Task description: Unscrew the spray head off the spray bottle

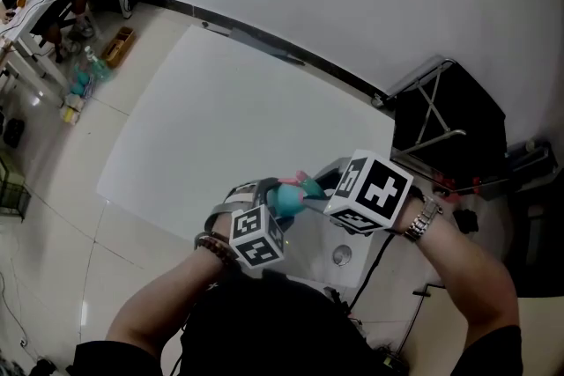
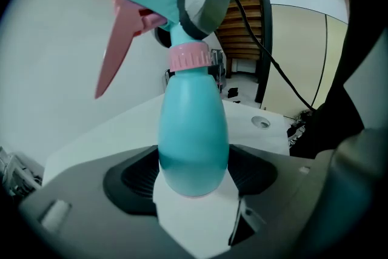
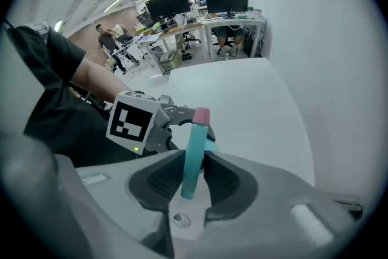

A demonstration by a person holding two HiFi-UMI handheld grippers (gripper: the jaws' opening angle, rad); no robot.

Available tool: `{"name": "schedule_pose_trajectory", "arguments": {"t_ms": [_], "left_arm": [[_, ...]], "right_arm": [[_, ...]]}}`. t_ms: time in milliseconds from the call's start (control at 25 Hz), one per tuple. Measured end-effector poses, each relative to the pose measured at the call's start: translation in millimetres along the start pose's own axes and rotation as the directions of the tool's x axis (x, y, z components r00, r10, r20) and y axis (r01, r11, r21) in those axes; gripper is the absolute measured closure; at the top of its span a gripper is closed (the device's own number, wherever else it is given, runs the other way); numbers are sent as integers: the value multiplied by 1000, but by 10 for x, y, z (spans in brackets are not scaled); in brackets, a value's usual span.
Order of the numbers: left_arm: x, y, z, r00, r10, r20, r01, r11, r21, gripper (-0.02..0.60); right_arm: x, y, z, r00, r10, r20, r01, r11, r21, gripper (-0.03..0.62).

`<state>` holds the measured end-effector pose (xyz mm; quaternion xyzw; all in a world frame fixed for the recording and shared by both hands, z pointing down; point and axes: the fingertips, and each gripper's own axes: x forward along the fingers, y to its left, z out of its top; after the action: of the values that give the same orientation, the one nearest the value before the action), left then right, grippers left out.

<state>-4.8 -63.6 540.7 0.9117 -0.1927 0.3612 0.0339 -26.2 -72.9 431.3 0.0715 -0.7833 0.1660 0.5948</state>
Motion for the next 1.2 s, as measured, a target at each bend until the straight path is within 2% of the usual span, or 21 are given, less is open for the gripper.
{"name": "schedule_pose_trajectory", "arguments": {"t_ms": [280,360,400,720,840,960,1000,1040,1080,1120,1160,1200], "left_arm": [[17,17,-78,999,35,-23,-36,999,-18,201],[5,33,-80,999,45,-17,-46,999,-22,201],[-1,45,-86,999,52,-15,-52,998,-21,201],[-44,170,-98,995,99,-21,-99,995,9,201],[-57,213,-95,994,106,-22,-106,994,18,201],[-79,251,-119,994,107,-18,-107,994,24,201],[-84,254,-118,994,105,-15,-105,994,26,201],[-88,254,-110,995,102,-11,-101,994,31,201],[-91,251,-99,995,97,-7,-96,995,37,201],[-95,245,-86,996,90,-2,-90,995,44,201],[-99,237,-74,997,82,3,-82,995,53,201],[-103,228,-65,997,72,8,-73,995,64,201]], "right_arm": [[43,-60,-26,999,-8,43,0,986,165,508],[40,-55,-35,998,-4,63,-8,984,179,504],[33,-52,-42,998,-6,70,-7,985,175,476],[-138,-46,-15,993,-40,111,30,995,93,431],[-279,-19,-14,991,-65,116,66,998,-1,412],[-411,85,35,986,-86,140,108,982,-155,390],[-449,126,46,984,-101,146,133,964,-231,385],[-487,156,45,981,-127,149,169,932,-321,382],[-523,170,37,975,-166,150,215,882,-419,378],[-556,173,27,965,-215,150,262,814,-518,376],[-584,168,19,951,-271,149,304,728,-615,376],[-605,156,8,932,-330,148,333,626,-705,376]]}}
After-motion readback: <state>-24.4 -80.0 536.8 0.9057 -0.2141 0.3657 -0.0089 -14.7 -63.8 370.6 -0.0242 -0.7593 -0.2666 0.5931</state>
